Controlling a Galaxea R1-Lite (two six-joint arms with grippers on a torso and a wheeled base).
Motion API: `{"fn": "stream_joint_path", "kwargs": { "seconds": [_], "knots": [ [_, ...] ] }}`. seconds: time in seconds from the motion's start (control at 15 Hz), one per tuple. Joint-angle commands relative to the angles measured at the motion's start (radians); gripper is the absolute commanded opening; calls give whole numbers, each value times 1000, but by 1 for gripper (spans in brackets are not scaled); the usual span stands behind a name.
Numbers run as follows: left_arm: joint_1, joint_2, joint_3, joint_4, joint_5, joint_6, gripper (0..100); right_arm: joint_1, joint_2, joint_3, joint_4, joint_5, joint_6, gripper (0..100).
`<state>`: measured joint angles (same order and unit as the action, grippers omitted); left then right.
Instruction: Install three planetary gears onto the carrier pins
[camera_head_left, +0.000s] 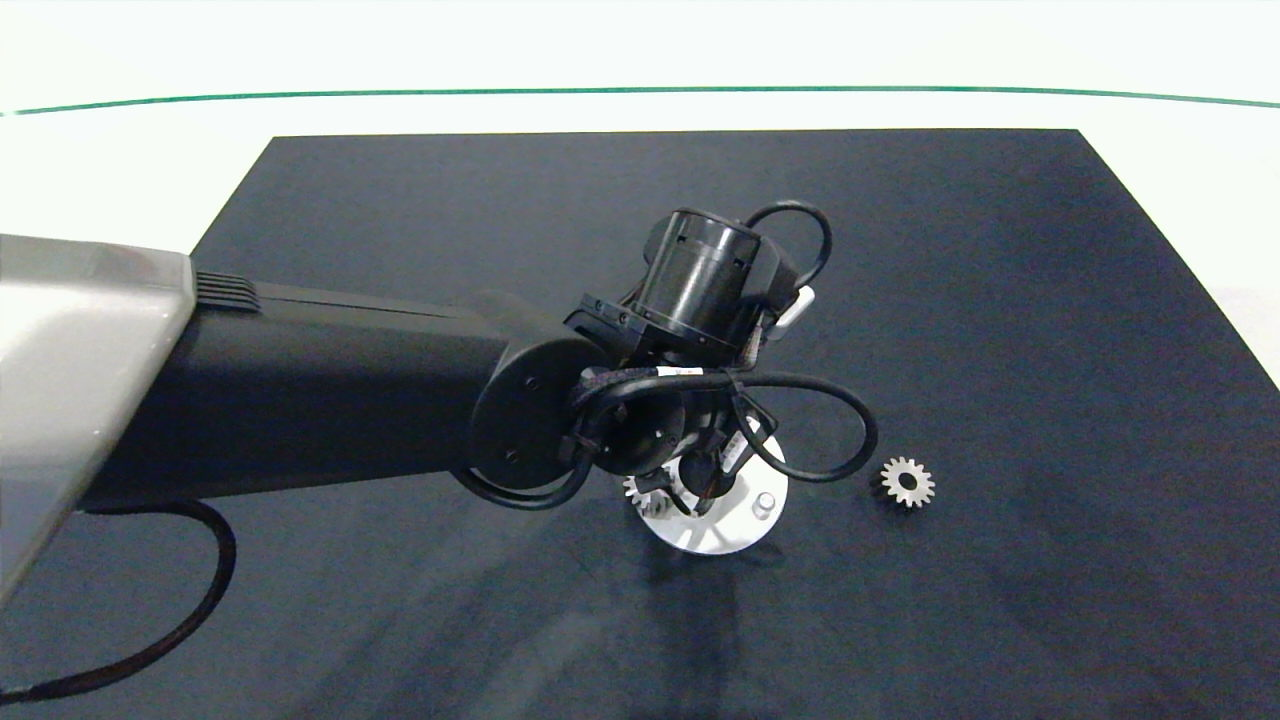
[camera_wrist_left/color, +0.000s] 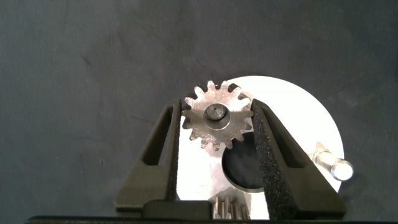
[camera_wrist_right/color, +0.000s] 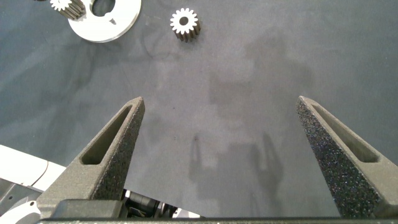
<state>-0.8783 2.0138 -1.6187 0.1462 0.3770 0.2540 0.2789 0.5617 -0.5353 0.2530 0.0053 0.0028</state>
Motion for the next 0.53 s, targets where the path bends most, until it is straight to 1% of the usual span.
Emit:
{"fn": "stream_joint_path", "kwargs": {
  "seconds": [0.07, 0.27, 0.4, 0.53],
  "knots": [
    [-4, 3, 2, 1, 2, -1, 100, 0, 0, 0, 2, 1, 0, 100],
    [-4, 3, 10, 3, 2, -4, 100, 2, -9, 0, 2, 2, 0, 100],
    [-1, 2, 10, 3, 2, -12, 100, 0, -13, 0, 2, 10, 0, 100],
    [10, -67, 13, 15, 2, -9, 100, 0, -3, 3, 3, 16, 0, 100]
  ]
}}
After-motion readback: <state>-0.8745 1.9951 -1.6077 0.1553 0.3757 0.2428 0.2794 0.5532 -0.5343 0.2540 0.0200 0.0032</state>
